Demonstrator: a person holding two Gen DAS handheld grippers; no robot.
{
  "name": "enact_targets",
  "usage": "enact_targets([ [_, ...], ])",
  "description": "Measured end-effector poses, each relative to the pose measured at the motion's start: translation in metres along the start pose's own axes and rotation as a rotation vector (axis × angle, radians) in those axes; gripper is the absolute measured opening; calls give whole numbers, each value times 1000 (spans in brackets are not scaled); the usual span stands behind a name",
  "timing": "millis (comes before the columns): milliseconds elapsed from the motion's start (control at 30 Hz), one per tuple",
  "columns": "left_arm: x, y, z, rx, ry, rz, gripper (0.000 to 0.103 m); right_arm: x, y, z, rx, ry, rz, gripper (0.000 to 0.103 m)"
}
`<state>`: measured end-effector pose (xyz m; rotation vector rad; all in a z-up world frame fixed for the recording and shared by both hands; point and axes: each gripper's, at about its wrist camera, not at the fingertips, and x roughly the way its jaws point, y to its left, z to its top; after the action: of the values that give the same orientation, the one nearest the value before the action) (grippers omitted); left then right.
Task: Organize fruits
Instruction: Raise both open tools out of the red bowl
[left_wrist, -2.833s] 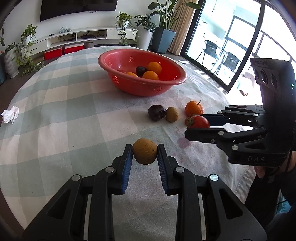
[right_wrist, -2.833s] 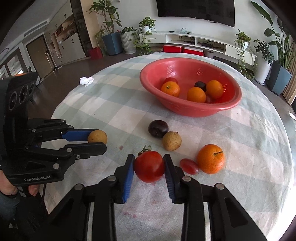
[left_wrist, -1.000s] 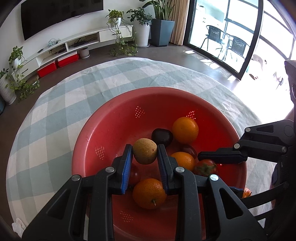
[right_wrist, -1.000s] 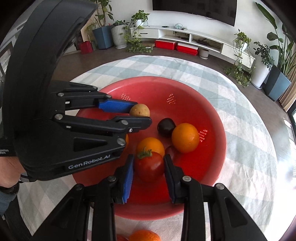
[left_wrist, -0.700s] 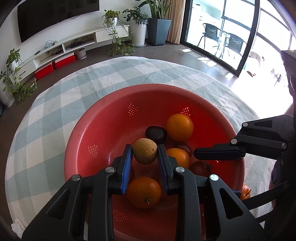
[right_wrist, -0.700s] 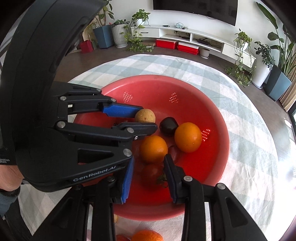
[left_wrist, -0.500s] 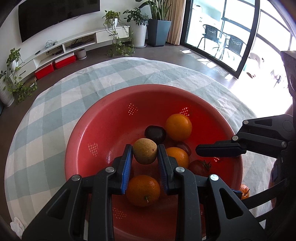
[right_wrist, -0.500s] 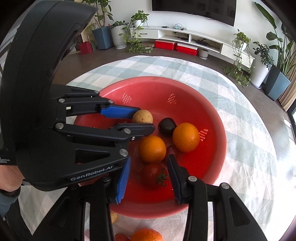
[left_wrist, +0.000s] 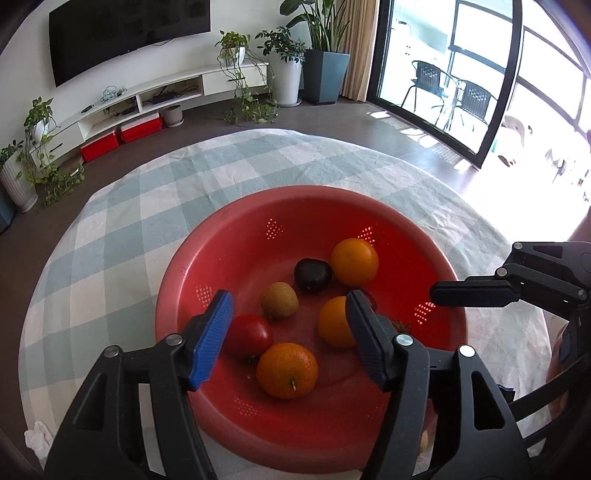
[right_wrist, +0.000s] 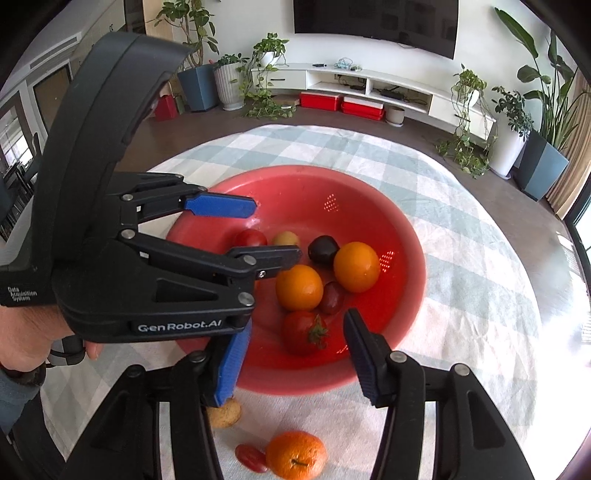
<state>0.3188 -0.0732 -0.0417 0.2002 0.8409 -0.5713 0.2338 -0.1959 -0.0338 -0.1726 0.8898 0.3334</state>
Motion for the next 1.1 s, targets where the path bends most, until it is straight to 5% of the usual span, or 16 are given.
enact_targets([
  [267, -71, -3, -31, -42, -102, 18, 103, -65, 2, -36, 84, -153, 46, 82],
  [500, -117, -19, -98, -80, -141, 47, 103, -99, 3, -87, 223, -220, 120, 92],
  [767, -135, -47, -160, -70, -134, 28, 103, -98, 23, -135, 276, -188, 157, 93],
  [1100, -118, -49, -155, -20, -53, -52, 103, -103, 24, -146, 280, -197, 153, 93],
])
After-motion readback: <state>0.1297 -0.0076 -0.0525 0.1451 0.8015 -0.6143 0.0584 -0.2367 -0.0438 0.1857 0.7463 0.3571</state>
